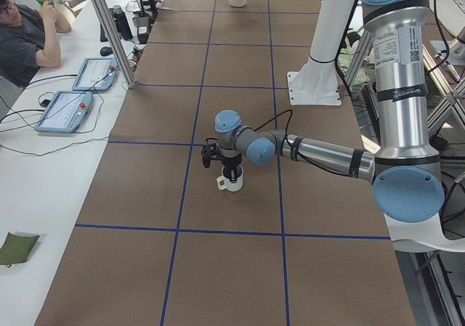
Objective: Left arm hands cup to right arm to dump lemon
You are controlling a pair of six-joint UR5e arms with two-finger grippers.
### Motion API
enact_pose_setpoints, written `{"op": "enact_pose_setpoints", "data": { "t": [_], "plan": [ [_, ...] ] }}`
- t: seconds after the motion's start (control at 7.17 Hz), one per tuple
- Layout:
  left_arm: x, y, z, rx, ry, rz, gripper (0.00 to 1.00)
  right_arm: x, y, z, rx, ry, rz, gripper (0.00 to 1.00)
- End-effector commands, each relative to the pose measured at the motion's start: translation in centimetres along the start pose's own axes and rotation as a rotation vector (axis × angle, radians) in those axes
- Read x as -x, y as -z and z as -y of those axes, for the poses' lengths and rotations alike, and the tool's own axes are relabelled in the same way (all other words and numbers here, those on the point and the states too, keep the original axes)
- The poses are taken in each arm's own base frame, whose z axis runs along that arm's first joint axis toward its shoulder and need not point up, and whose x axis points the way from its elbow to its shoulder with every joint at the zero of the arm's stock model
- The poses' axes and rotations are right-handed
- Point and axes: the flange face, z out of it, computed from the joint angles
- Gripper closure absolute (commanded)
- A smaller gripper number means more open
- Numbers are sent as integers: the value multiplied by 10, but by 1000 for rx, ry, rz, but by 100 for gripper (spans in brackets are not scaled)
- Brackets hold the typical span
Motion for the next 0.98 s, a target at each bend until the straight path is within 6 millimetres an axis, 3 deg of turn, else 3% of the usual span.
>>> {"op": "enact_pose_setpoints", "data": {
  "t": [0.0, 0.28, 0.56, 0.84],
  "plan": [
    [-5, -1, -2, 22, -111, -38, 0, -5, -7, -4, 16, -14, 3, 0],
    [-5, 7, 0, 13, -153, -52, 0, -17, -7, -12, 16, -40, 3, 0],
    [26, 41, 28, -27, -283, -20, 0, -42, -7, -37, 9, -96, 42, 0],
    [52, 117, 89, -69, -370, 31, 0, -77, -7, -72, 6, -83, 44, 0]
  ]
}}
